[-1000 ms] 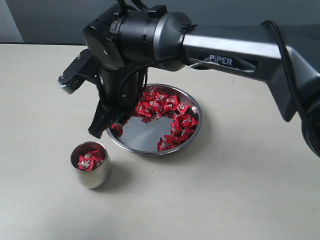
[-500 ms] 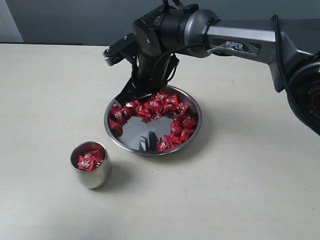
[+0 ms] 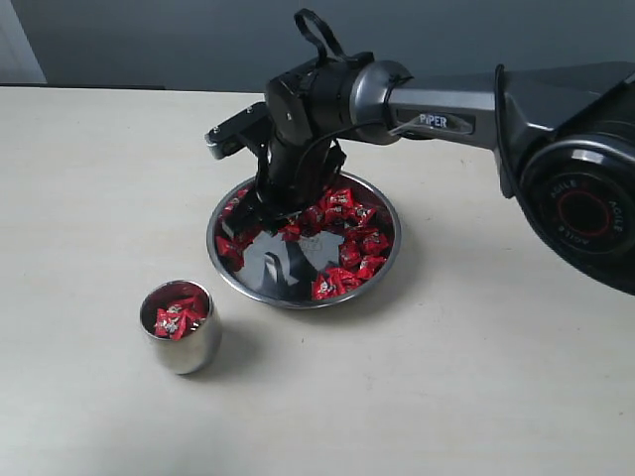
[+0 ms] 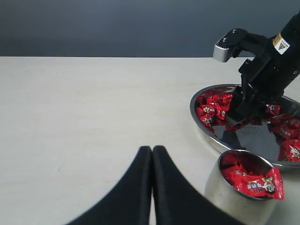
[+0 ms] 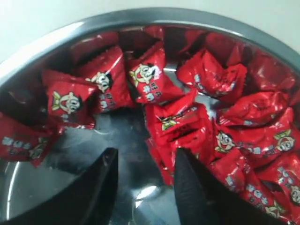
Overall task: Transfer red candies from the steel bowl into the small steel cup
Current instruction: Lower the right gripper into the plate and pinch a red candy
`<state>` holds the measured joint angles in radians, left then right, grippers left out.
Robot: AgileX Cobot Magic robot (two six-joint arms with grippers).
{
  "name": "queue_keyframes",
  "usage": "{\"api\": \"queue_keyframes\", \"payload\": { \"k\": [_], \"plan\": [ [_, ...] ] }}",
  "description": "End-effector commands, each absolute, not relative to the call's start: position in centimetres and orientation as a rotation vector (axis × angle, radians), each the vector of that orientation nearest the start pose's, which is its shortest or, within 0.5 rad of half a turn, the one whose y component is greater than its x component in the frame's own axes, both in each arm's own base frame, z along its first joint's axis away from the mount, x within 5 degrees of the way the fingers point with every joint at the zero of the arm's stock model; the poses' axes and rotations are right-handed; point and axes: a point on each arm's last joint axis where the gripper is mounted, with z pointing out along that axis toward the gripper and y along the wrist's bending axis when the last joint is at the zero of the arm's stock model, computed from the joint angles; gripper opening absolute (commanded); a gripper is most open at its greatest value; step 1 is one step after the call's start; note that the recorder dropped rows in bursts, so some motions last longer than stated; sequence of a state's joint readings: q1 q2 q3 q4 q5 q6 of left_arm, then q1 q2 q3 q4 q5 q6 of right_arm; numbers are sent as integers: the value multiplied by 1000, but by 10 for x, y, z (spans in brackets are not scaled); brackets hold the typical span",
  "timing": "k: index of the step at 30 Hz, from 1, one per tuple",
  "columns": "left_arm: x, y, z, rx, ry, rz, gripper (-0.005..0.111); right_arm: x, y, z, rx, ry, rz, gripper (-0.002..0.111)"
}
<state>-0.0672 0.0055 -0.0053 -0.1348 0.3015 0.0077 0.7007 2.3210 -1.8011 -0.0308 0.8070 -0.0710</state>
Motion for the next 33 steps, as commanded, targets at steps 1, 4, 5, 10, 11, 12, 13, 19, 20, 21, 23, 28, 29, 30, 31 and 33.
{"api": "queue_keyframes", "payload": {
  "k": [1, 4, 5, 10, 11, 12, 13, 19, 20, 21, 23, 28, 29, 30, 31, 33],
  "plan": [
    [54, -7, 187, -25, 1773, -166, 0, 377, 310, 119, -1098, 2610, 89, 39],
    [54, -7, 187, -25, 1773, -166, 0, 377, 310, 116, -1102, 2613, 83, 39],
    [54, -7, 187, -25, 1773, -166, 0, 377, 310, 116, -1102, 2613, 83, 39],
    [54, -7, 187, -25, 1773, -166, 0, 377, 310, 117, -1102, 2613, 83, 7],
    [54, -7, 187, -25, 1773, -166, 0, 377, 310, 118, -1102, 2613, 83, 0],
    [54, -7, 187, -25, 1773, -166, 0, 377, 310, 119, -1101, 2611, 84, -1],
    [54, -7, 187, -25, 1773, -166, 0, 377, 310, 122, -1099, 2607, 86, -1],
    [54, -7, 187, -25, 1773, -166, 0, 377, 310, 148, -1074, 2549, 111, -1],
    [54, -7, 187, -25, 1773, -166, 0, 377, 310, 154, -1067, 2533, 118, -1],
    [54, -7, 187, -25, 1773, -166, 0, 377, 310, 156, -1064, 2525, 121, -1],
    [54, -7, 187, -25, 1773, -166, 0, 379, 308, 160, -1051, 2515, 125, -1],
    [54, -7, 187, -25, 1773, -166, 0, 383, 303, 157, -1048, 2532, 105, 22],
    [54, -7, 187, -25, 1773, -166, 0, 384, 302, 155, -1052, 2533, 94, 30],
    [54, -7, 187, -25, 1773, -166, 0, 384, 301, 154, -1062, 2533, 78, 37],
    [54, -7, 187, -25, 1773, -166, 0, 384, 299, 153, -1076, 2536, 55, 43],
    [54, -7, 187, -25, 1773, -166, 0, 385, 296, 151, -1107, 2535, 0, 48]
  ]
}}
